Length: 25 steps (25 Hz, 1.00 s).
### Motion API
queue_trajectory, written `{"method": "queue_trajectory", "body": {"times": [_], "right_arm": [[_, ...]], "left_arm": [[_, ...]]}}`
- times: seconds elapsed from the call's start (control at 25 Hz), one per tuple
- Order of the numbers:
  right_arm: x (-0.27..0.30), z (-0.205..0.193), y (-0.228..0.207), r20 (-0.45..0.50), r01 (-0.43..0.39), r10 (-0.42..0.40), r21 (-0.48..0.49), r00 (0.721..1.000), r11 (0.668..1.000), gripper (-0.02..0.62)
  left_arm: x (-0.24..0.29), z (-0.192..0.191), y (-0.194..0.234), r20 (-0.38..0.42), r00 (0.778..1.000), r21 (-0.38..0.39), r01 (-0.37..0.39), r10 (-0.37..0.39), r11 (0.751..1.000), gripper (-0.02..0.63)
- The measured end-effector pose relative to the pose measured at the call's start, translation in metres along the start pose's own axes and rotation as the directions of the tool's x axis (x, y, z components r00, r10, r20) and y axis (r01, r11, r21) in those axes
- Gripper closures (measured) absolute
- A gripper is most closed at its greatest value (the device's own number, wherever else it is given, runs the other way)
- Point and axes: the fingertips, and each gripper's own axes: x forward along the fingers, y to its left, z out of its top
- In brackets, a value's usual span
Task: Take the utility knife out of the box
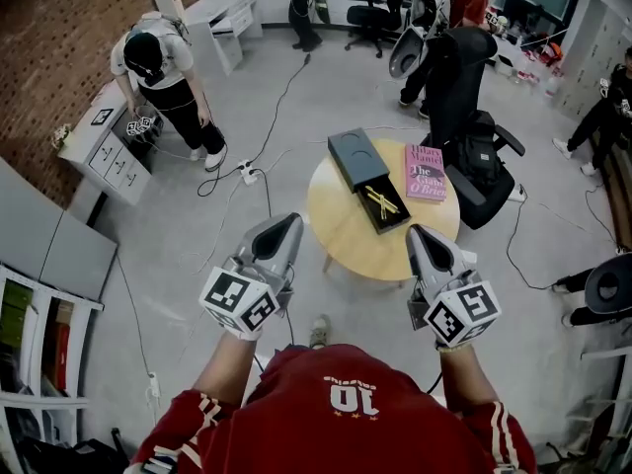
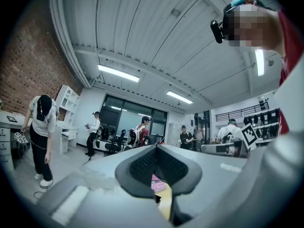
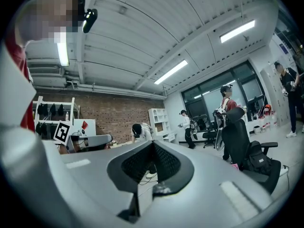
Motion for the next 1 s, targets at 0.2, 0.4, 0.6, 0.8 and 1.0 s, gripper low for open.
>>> {"method": "queue_trajectory", "body": {"times": [0.2,0.4,0.6,0.8,1.0], "right_arm": [[0.034,0.002,-0.004,-0.020,0.024,-0.024,-0.006,1.000,1.000,0.597],[0.069,0.006,-0.002,-0.024,0.042,-0.043,-0.017,0.999,0.999,0.597],[0.100,0.002,0.005,-0.027,0.069,-0.070,-0.025,0.997,0.997,0.597],[0.116,0.002,0.007,-0.018,0.108,-0.109,-0.034,0.994,0.994,0.597],[0.123,0.000,0.010,-0.032,0.136,-0.138,-0.060,0.990,0.989,0.597]], "left_arm": [[0.015,0.002,0.033,-0.006,1.000,-0.017,0.023,-0.023,1.000,0.603],[0.031,0.006,0.066,-0.002,0.998,-0.022,0.055,-0.055,0.998,0.603],[0.043,0.003,0.097,-0.007,0.995,-0.036,0.096,-0.096,0.995,0.603],[0.053,-0.001,0.113,-0.018,0.990,-0.040,0.141,-0.142,0.989,0.603],[0.058,-0.003,0.122,-0.013,0.985,-0.059,0.169,-0.171,0.984,0.603]]}}
